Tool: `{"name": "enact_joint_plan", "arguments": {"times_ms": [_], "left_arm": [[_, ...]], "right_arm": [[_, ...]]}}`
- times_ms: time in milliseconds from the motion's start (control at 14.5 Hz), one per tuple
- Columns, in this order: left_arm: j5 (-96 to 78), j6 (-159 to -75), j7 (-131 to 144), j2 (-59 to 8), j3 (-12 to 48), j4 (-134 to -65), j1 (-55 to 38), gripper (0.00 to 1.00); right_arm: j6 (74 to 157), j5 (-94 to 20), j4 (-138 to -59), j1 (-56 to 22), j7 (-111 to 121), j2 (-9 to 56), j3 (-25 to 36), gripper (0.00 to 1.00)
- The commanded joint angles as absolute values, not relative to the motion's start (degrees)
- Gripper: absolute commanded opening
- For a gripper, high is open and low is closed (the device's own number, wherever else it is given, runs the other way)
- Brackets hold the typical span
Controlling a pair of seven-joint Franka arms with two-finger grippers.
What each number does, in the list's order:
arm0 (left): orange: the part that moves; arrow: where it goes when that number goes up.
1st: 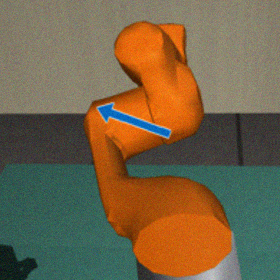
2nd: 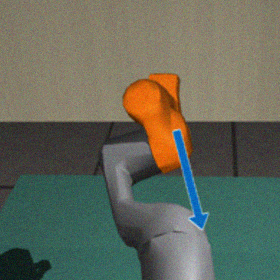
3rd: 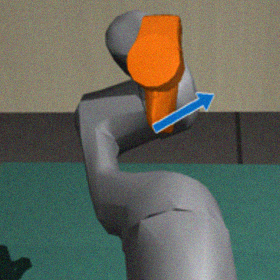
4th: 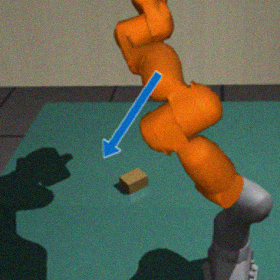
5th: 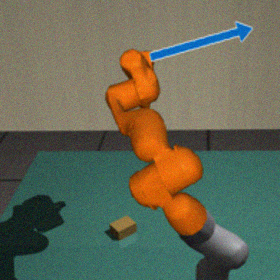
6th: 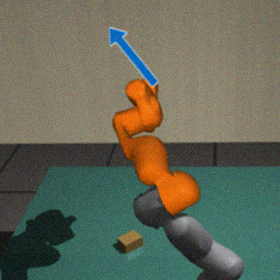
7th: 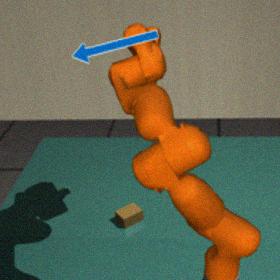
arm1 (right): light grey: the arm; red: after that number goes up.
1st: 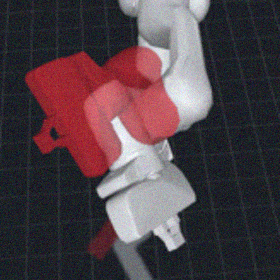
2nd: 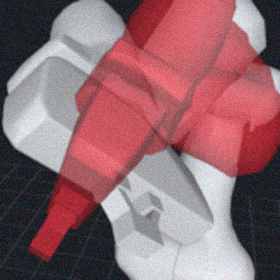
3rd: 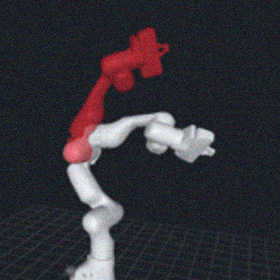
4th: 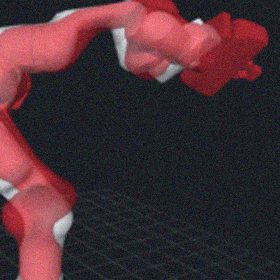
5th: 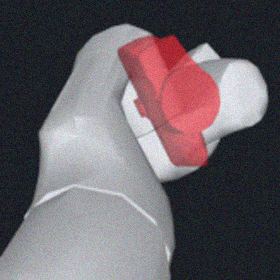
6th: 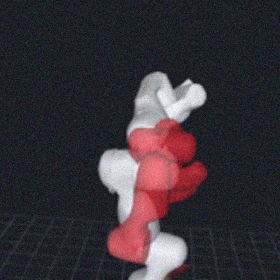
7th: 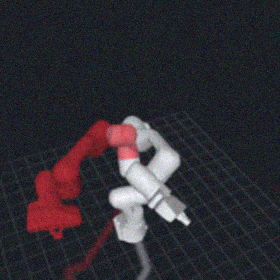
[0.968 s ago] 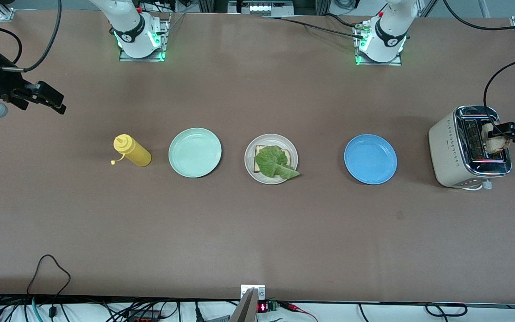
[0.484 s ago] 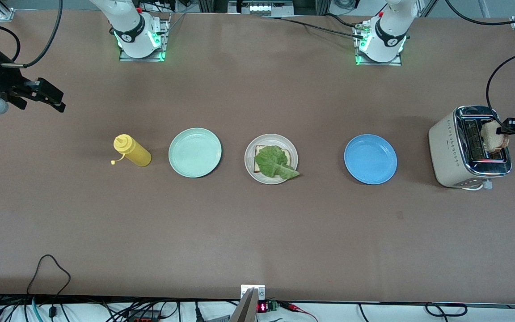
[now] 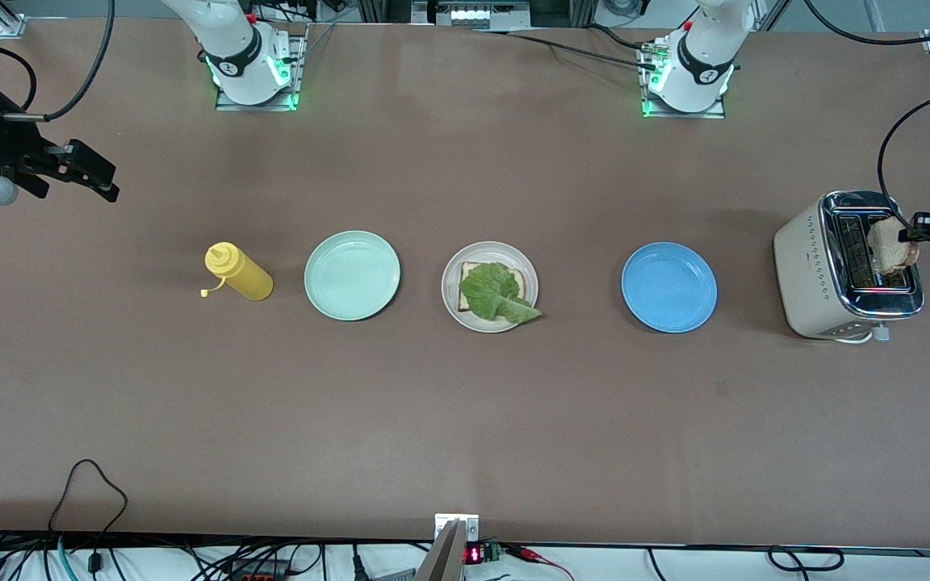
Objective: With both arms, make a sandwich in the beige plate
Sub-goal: 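Grasp the toast slice in the toaster and lift it with the left gripper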
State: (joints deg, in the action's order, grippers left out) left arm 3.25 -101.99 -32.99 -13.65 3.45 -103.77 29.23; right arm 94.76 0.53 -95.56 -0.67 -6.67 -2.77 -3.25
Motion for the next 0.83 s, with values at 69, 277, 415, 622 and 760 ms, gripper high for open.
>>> {"name": "enact_joint_plan", "arguments": {"times_ms": [69,277,415,622,760], "left_arm": [[3.16,-91.0,-33.75,-12.57,4.13,-95.3,29.27,0.01],[3.16,-81.07,-33.58,-12.57,4.48,-88.35,27.52,0.01],[2.99,-74.65,-30.61,-12.66,4.66,-84.57,24.01,0.01],[2.02,-69.27,-21.22,-12.74,6.05,-83.23,17.78,0.01],[-2.69,-68.56,-13.75,-13.44,8.34,-83.41,14.78,0.01]], "right_arm": [[96.77,1.23,-95.54,0.09,-5.71,-2.2,-3.78,1.0],[96.86,1.32,-94.66,-0.09,-4.66,-1.49,-3.78,1.0],[96.59,1.32,-94.75,-0.09,-4.83,-1.84,-3.78,1.0],[96.24,1.32,-94.83,0.09,-4.75,-2.28,-3.78,1.0],[96.24,1.32,-94.83,0.09,-4.57,-2.37,-3.78,1.0]]}}
